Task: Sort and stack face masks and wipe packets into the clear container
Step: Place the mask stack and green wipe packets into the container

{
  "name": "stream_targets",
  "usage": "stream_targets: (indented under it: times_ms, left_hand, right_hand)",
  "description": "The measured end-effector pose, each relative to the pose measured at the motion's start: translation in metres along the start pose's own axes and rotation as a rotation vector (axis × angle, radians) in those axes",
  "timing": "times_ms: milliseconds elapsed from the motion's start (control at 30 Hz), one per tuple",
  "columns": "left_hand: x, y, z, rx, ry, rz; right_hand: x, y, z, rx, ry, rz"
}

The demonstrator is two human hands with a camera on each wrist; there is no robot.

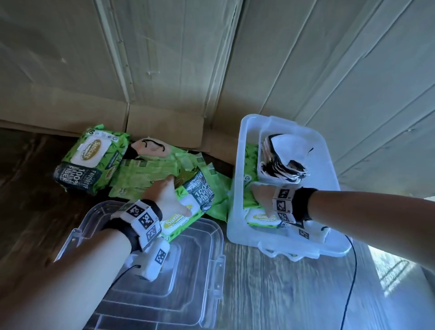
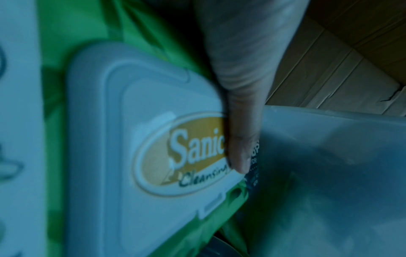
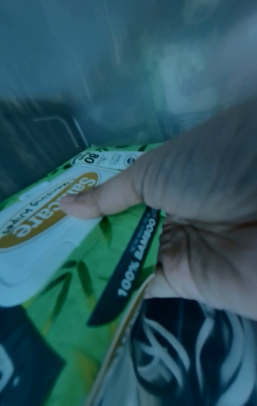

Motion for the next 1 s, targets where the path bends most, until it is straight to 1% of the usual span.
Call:
stream_targets:
  times_ms: [33, 67, 100, 300, 333, 400, 500, 533, 567, 633, 667, 733, 767, 800, 833, 867, 900, 1000]
  left_hand:
    - [0.001, 0.000, 0.001, -0.005, -0.006, 0.006]
    - [0.002, -0.001, 0.003, -0.013, -0.016, 0.007]
    - [0.002, -0.001, 0.005, -0.023, -0.026, 0.010]
    - [0.004, 0.002, 0.009, -0.062, -0.056, 0.051]
    - [0.004, 0.004, 0.009, -0.078, -0.068, 0.050]
    - [0.005, 0.008, 0.009, -0.105, -0.105, 0.044]
    - [0.007, 0.014, 0.007, -0.098, -0.159, 0.047]
    - [0.008, 0.017, 0.006, -0.090, -0.180, 0.050]
    - [0.010, 0.019, 0.006, -0.078, -0.203, 0.061]
    - [0.016, 0.026, 0.004, -0.071, -0.257, 0.084]
    - [0.020, 0.030, 0.002, -0.065, -0.284, 0.096]
    - [0.034, 0.040, -0.005, -0.036, -0.319, 0.141]
    - [0.042, 0.045, -0.009, -0.009, -0.326, 0.171]
    - [0.049, 0.049, -0.014, 0.021, -0.321, 0.198]
    - [0.054, 0.051, -0.021, 0.058, -0.296, 0.220]
    - [0.057, 0.054, -0.028, 0.092, -0.279, 0.220]
    - [0.060, 0.059, -0.034, 0.130, -0.275, 0.232]
    - [0.063, 0.079, -0.044, 0.231, -0.357, 0.256]
  right_hand:
    - [0.003, 0.000, -0.001, 0.074, 0.008, 0.010]
    - [0.004, 0.002, -0.001, 0.115, 0.031, 0.004]
    - [0.004, 0.005, -0.001, 0.128, 0.042, 0.017]
    - [0.001, 0.016, -0.001, 0.104, 0.010, 0.125]
    - [0.001, 0.019, -0.002, 0.125, 0.012, 0.131]
    - [0.005, 0.028, -0.008, 0.138, -0.016, 0.119]
    - [0.013, 0.053, -0.026, 0.099, -0.080, 0.087]
    - [0.014, 0.066, -0.036, 0.135, -0.094, 0.078]
    - [0.013, 0.083, -0.047, 0.202, -0.123, 0.051]
    - [0.006, 0.122, -0.073, 0.430, -0.278, -0.033]
    - [-0.004, 0.139, -0.083, 0.532, -0.312, -0.078]
    - [-0.029, 0.159, -0.097, 0.666, -0.268, -0.154]
    - [-0.041, 0.158, -0.102, 0.692, -0.206, -0.170]
    - [-0.052, 0.153, -0.106, 0.677, -0.167, -0.187]
    - [-0.060, 0.144, -0.108, 0.633, -0.182, -0.200]
    - [-0.062, 0.135, -0.110, 0.591, -0.246, -0.217]
    - [-0.062, 0.129, -0.111, 0.580, -0.319, -0.237]
    - [-0.062, 0.132, -0.116, 0.677, -0.348, -0.278]
Point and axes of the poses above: each hand's wrist, its own y-axis away from the middle knuckle, its own z-axis out of the palm, x = y × z, the point moved 6 cm from there along -y, towards the middle knuckle, and after that the axes turned 12 degrees about -x, right-handed, at the moved point
